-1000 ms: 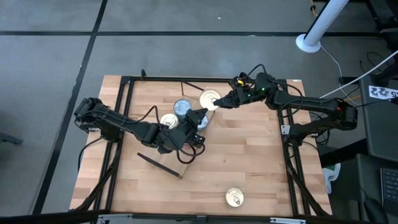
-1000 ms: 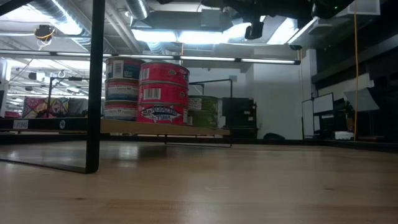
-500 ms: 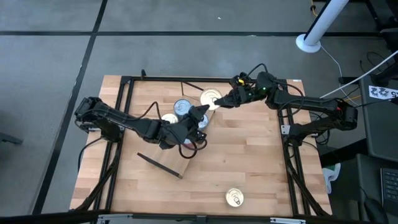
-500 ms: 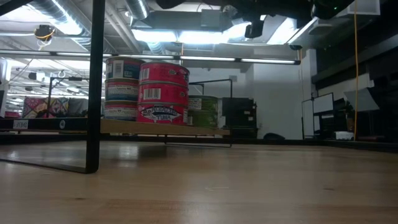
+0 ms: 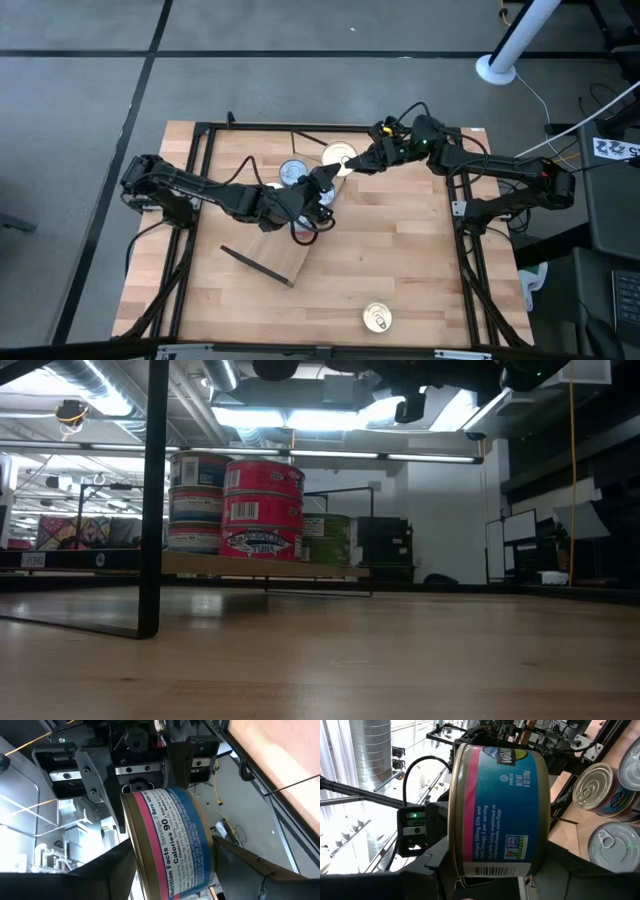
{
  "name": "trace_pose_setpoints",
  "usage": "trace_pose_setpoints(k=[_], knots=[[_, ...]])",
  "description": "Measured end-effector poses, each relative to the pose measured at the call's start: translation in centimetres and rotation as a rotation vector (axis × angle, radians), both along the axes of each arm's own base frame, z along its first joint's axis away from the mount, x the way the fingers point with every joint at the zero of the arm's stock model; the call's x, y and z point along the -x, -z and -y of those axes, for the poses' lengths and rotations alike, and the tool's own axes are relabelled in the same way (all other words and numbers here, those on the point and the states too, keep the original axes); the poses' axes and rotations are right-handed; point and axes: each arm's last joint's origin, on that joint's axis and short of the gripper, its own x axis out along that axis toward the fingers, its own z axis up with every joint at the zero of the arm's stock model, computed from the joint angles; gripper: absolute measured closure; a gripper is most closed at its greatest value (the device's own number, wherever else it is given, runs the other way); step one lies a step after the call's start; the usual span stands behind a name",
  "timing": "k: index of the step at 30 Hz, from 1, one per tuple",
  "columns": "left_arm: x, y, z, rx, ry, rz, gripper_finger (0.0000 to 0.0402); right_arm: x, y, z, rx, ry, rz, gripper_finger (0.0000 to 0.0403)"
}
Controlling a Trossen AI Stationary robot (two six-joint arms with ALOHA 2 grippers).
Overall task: Stack canned seafood by type on shelf
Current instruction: Stack the blue tuna can on top of the blue tuna can on the shelf
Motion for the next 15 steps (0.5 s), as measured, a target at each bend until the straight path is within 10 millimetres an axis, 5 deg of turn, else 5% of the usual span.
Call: trace_pose_setpoints(k=[15], knots=[[0.06, -0.02, 0.3, 0.071, -0.007, 0.079, 0.0216, 0.01, -0.04, -0.04, 0.001, -0.009, 0.004, 0.0197]])
